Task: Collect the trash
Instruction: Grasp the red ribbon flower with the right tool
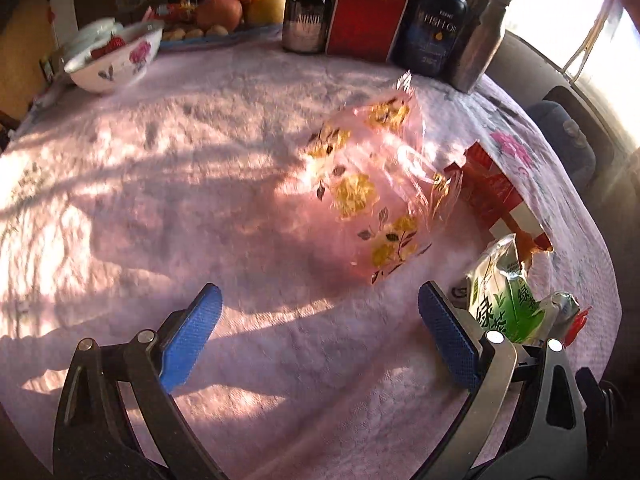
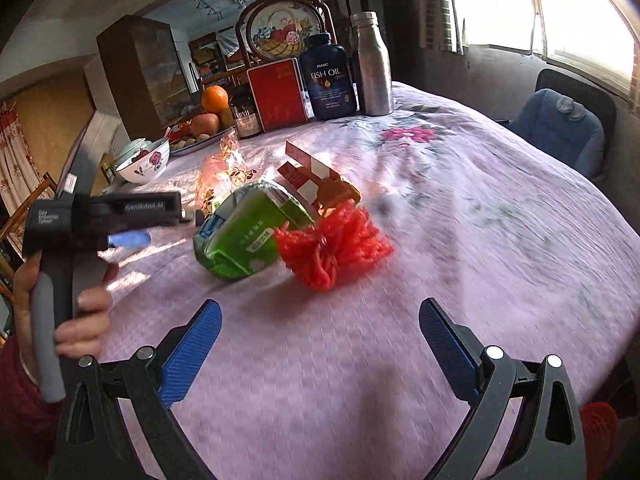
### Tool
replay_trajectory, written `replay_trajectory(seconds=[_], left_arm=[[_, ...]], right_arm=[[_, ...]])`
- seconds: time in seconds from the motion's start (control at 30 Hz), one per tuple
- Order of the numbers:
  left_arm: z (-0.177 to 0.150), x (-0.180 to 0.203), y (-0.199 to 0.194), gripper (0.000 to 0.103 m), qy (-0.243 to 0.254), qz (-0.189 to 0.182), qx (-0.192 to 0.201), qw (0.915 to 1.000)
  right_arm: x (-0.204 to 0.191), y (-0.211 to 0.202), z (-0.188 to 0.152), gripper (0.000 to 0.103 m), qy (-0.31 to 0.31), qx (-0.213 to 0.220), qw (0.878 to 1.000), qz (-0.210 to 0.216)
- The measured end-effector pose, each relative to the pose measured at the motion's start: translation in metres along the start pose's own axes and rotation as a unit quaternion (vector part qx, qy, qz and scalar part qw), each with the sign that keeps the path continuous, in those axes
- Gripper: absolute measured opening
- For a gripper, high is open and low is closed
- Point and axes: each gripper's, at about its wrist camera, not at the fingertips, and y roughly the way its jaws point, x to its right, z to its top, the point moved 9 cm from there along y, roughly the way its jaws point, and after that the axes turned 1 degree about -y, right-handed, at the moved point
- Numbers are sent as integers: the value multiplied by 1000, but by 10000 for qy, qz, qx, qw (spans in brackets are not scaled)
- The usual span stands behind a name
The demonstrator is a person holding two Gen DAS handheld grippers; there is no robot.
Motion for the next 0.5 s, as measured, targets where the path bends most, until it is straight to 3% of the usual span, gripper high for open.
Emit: replay_trajectory(seconds=[0.13, 0.27, 0.37, 0.47, 0.5], left_arm=[[-1, -2, 0, 96, 36, 162, 87, 9998], [-7, 4, 4, 96, 387, 591, 125, 9974], [-8, 6, 7, 96, 513, 789, 136, 9955], [-7, 5, 7, 96, 489, 783, 151, 9956], [-8, 6, 7, 97, 503, 820, 174, 9952]], right_arm=[[-2, 15, 14, 97, -39, -97, 9999, -49], [0, 29, 24, 95, -44, -266, 9996, -45], [3, 41, 25, 93, 55, -574, 9983, 101], [13, 47, 26, 85, 231, -682, 9972, 202], [19, 48, 28, 73, 221, -670, 9974, 135]])
